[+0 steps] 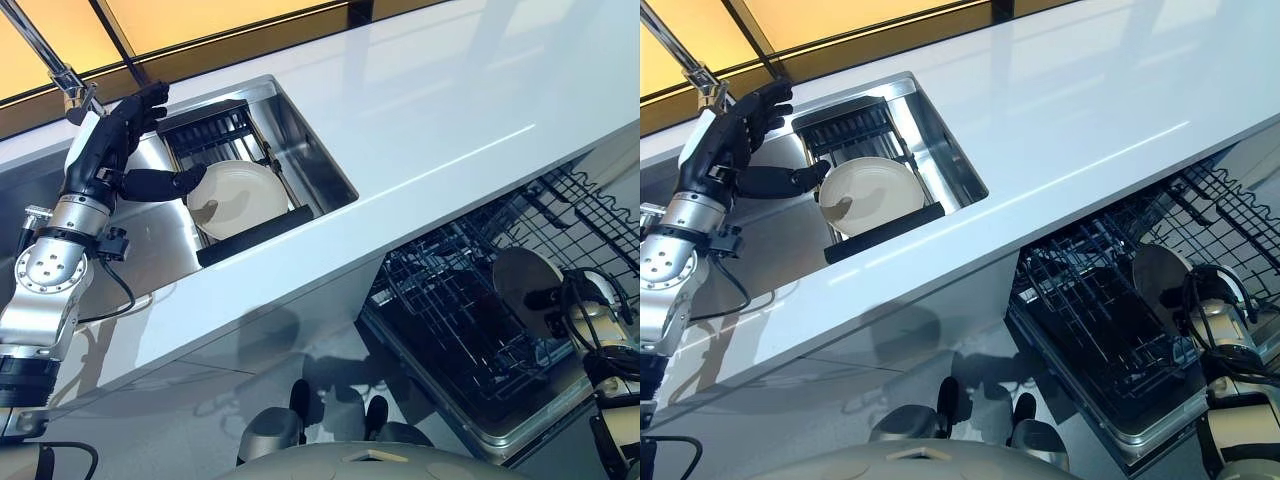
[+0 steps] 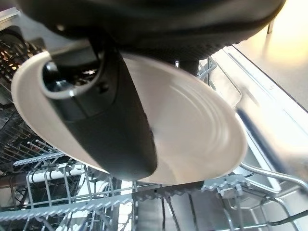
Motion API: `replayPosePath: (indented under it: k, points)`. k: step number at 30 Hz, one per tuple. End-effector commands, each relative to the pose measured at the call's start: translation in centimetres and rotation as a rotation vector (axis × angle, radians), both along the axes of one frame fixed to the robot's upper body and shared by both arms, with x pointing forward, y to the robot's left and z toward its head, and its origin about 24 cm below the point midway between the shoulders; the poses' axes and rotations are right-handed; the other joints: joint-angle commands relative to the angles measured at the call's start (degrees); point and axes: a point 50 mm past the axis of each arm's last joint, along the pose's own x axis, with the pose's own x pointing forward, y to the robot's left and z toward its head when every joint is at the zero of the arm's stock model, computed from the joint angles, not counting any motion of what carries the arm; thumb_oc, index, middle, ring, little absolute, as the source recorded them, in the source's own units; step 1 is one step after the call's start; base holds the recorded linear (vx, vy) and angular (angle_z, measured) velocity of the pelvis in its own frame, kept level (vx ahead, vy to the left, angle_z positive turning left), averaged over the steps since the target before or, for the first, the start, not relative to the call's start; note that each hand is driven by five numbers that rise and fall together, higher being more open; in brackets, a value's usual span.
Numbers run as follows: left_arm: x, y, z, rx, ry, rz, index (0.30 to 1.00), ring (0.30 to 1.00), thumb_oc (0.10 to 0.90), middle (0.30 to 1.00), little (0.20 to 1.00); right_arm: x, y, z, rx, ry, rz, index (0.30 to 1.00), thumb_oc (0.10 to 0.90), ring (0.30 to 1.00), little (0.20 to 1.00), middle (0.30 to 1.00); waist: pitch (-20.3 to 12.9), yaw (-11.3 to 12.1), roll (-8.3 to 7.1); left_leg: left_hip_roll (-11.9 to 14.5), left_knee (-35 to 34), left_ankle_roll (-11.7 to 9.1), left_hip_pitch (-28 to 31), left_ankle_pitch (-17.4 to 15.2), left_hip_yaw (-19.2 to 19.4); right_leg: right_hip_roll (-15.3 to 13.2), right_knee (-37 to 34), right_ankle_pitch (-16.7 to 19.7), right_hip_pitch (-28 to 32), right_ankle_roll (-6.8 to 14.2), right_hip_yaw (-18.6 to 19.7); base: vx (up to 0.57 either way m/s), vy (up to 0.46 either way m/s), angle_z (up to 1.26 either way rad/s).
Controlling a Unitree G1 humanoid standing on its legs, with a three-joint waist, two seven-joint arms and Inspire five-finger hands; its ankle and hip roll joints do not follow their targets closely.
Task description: Pick up plates and place into dishwasher.
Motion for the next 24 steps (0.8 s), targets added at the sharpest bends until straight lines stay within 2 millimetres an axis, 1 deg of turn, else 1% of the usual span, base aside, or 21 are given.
replayPosePath:
  k: [1, 14, 18, 19, 20, 21, 22, 23, 24]
  points:
    - [0.0, -0.7, 6.0, 0.008, -0.280, -0.067, 0.900, 0.900, 0.800, 0.900, 0.900, 3.2, -0.8, 7.2, -0.250, -0.219, 0.086, 0.900, 0.800, 0.900, 0.900, 0.900, -3.62, -0.62, 0.36, -1.52, 0.51, -0.29, 0.89, -4.48, 1.36, 4.68, 6.47, -6.61, -0.07, -2.27, -0.16, -0.02, 0.011, -0.10]
    - [0.1, -1.0, 5.1, 0.011, -0.272, -0.069, 0.900, 0.900, 0.800, 0.900, 0.900, 4.2, 1.6, 9.9, -0.285, -0.492, 0.183, 0.900, 0.800, 0.900, 0.900, 0.900, -4.37, -2.06, 0.17, -1.66, 0.11, 0.11, 1.90, -4.99, 2.40, 5.08, 5.08, -5.95, 0.70, -1.66, 1.77, -0.02, 0.016, -0.07]
    - [0.0, -1.0, 5.1, 0.020, -0.273, -0.067, 0.900, 0.900, 0.800, 0.900, 0.900, 4.3, 2.1, 10.4, -0.242, -0.552, 0.191, 0.900, 0.800, 0.900, 0.900, 0.900, -4.79, -2.21, 0.07, -1.65, 0.09, 0.02, 1.86, -5.12, 2.68, 5.11, 4.26, -5.68, 1.09, -1.48, 1.90, -0.04, 0.034, -0.07]
    - [0.0, -0.9, 5.1, 0.030, -0.273, -0.061, 0.900, 0.900, 0.800, 0.900, 0.900, 4.3, 2.6, 11.1, -0.215, -0.621, 0.197, 0.900, 0.800, 0.900, 0.900, 0.900, -4.99, -2.41, 0.07, -1.64, 0.09, -0.01, 1.89, -5.19, 2.77, 5.12, 4.09, -5.68, 1.23, -1.43, 1.92, -0.04, 0.039, -0.01]
    - [-0.1, -0.9, 5.2, 0.033, -0.273, -0.061, 0.900, 0.900, 0.800, 0.900, 0.900, 4.3, 2.6, 11.3, -0.208, -0.641, 0.198, 0.900, 0.800, 0.900, 0.900, 0.900, -5.06, -2.44, 0.06, -1.64, 0.09, -0.01, 1.90, -5.21, 2.79, 5.12, 4.06, -5.67, 1.26, -1.40, 1.93, -0.07, 0.069, 0.00]
    - [-0.2, -0.7, 5.2, 0.056, -0.270, -0.052, 0.900, 0.900, 0.800, 0.900, 0.900, 4.1, 3.3, 12.5, -0.194, -0.762, 0.199, 0.900, 0.800, 0.900, 0.900, 0.900, -5.29, -2.74, 0.10, -1.64, 0.09, 0.02, 1.91, -5.29, 2.90, 5.11, 4.04, -5.71, 1.29, -1.32, 2.01, -0.05, 0.054, 0.00]
    - [-0.2, -0.7, 5.2, 0.068, -0.267, -0.049, 0.900, 0.900, 0.800, 0.900, 0.900, 3.9, 3.4, 12.8, -0.194, -0.796, 0.196, 0.900, 0.800, 0.900, 0.900, 0.900, -5.39, -2.75, 0.09, -1.63, 0.09, 0.04, 1.91, -5.30, 2.95, 5.10, 4.04, -5.73, 1.30, -1.31, 2.02, -0.07, 0.080, -0.01]
    - [-0.5, -0.4, 5.1, 0.096, -0.258, -0.035, 0.900, 0.900, 0.800, 0.900, 0.900, 3.5, 3.9, 14.1, -0.210, -0.892, 0.197, 0.900, 0.800, 0.900, 0.900, 0.900, -5.52, -3.12, 0.21, -1.63, 0.09, 0.12, 1.98, -5.41, 3.10, 5.08, 4.17, -5.81, 1.24, -1.21, 2.12, -0.04, 0.052, -0.01]
    - [-0.6, -0.4, 5.0, 0.101, -0.256, -0.033, 0.900, 0.900, 0.800, 0.900, 0.900, 3.3, 4.0, 14.4, -0.219, -0.913, 0.199, 0.900, 0.800, 0.900, 0.900, 0.900, -5.60, -3.15, 0.21, -1.66, 0.09, 0.17, 1.99, -5.43, 3.08, 5.08, 4.20, -5.83, 1.22, -1.19, 2.19, -0.06, 0.071, -0.03]
